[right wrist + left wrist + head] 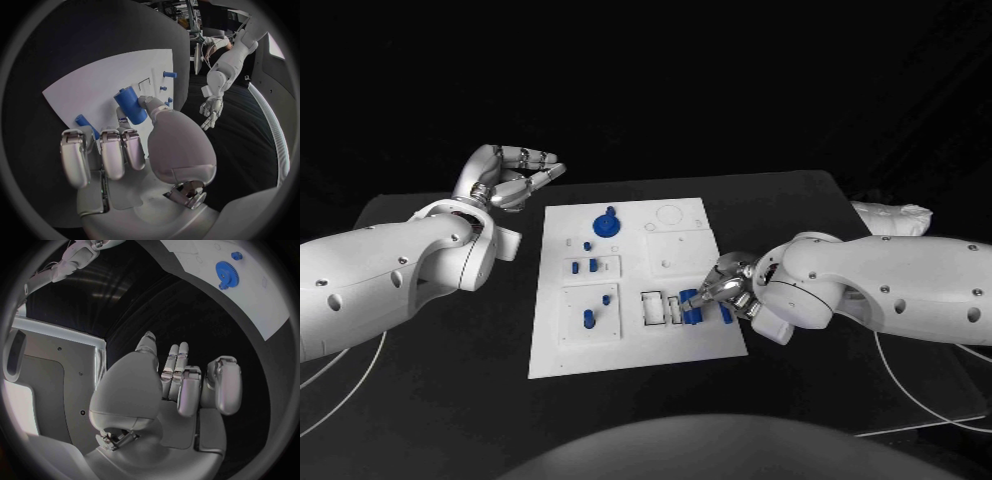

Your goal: Assemble the parts on the task board

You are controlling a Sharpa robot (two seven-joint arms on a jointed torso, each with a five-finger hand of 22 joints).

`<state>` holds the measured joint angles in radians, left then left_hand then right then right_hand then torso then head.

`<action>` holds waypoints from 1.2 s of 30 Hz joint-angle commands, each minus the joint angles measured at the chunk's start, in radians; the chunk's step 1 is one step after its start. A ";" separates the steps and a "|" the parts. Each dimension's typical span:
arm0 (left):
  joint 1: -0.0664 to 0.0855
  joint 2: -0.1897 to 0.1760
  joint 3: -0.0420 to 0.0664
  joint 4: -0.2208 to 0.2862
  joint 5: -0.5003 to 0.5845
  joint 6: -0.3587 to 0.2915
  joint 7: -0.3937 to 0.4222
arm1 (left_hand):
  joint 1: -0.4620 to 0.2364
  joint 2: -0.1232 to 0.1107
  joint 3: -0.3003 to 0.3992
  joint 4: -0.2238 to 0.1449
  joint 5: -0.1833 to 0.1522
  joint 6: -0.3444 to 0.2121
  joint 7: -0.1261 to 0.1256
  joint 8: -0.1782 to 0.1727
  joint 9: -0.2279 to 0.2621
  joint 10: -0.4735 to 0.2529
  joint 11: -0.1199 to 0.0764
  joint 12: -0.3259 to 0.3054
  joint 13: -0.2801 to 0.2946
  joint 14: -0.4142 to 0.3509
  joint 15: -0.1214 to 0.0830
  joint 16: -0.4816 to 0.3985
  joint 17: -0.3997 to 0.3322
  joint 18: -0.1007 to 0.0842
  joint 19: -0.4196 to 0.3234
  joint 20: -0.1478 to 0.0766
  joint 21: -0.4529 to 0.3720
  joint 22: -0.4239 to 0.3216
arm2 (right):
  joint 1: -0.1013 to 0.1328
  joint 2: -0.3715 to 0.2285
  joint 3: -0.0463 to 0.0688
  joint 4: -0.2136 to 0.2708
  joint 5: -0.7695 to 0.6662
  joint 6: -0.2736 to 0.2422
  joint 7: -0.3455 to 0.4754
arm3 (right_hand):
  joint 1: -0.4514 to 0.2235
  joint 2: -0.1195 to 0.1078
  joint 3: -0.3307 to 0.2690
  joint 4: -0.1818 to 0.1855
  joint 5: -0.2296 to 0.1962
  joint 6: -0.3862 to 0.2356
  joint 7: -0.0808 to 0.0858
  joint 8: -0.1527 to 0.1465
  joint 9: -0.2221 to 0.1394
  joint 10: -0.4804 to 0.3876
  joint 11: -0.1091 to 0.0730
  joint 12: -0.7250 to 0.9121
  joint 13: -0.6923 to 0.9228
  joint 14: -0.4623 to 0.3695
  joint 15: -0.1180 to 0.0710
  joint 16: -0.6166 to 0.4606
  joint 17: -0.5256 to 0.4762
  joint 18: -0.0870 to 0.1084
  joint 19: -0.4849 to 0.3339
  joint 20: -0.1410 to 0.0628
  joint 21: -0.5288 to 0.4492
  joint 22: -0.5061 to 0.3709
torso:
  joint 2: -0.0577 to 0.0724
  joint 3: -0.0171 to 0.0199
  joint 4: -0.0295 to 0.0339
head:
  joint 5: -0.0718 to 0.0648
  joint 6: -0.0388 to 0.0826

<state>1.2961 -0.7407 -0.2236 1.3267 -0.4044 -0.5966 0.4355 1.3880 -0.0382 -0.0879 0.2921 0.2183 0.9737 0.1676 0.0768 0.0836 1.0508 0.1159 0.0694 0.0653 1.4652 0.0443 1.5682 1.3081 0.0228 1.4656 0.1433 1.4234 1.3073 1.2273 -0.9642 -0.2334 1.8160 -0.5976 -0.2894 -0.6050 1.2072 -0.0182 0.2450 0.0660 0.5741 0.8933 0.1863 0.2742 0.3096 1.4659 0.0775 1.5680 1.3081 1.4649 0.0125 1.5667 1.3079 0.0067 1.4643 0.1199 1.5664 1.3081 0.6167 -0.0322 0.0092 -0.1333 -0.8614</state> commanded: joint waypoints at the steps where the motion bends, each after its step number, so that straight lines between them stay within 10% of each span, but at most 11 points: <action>1: 0.001 0.001 0.001 0.001 0.001 0.012 0.006 | -0.001 0.006 -0.003 0.001 -0.001 0.005 0.000 -0.005 -0.001 -0.004 0.001 -0.004 -0.001 0.106 0.003 0.003 0.263 0.012 0.015 0.004 -0.003 0.218 | 0.001 0.006 0.001 0.001 0.046 0.003 0.037 | -0.003 -0.007 0.103 -0.101 -0.005 0.057 -0.050 0.000 0.008 0.105 -0.010 0.003 0.263 0.106 -0.004 0.004 0.263 -0.007 0.107 -0.004 0.004 0.263 | 0.000 0.0001 0.0000 | 0.001 0.001; 36: 0.001 0.007 0.000 -0.002 0.001 0.014 0.005 | -0.001 0.008 -0.005 0.001 -0.001 0.005 0.000 -0.005 -0.001 -0.003 0.001 -0.003 -0.001 0.106 0.003 0.003 0.263 0.012 0.015 0.004 -0.003 0.218 | 0.004 0.140 0.003 -0.112 0.123 0.076 0.044 | -0.020 -0.004 0.105 -0.103 -0.052 0.072 -0.052 -0.020 0.003 0.105 -0.011 0.003 0.263 0.106 -0.006 0.004 0.263 -0.007 0.107 -0.006 0.004 0.263 | 0.001 -0.0005 -0.0007 | 0.005 0.001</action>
<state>1.2961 -0.7359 -0.2239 1.3231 -0.4044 -0.5958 0.4351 1.3881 -0.0382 -0.0879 0.2922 0.2183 0.9737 0.1676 0.0768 0.0837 1.0508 0.1159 0.0694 0.0653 1.4652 0.0443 1.5682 1.3077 0.0229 1.4656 0.1432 1.4234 1.3073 1.2325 -0.8273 -0.2299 1.7063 -0.4815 -0.2341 -0.5618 1.1893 -0.0315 0.3453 -0.0405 0.5277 0.8986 0.1916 0.2566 0.3094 1.4660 0.0708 1.5680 1.3077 1.4649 0.0125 1.5667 1.3076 0.0068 1.4642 0.1199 1.5663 1.3077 0.6174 -0.0326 0.0092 -0.1285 -0.8596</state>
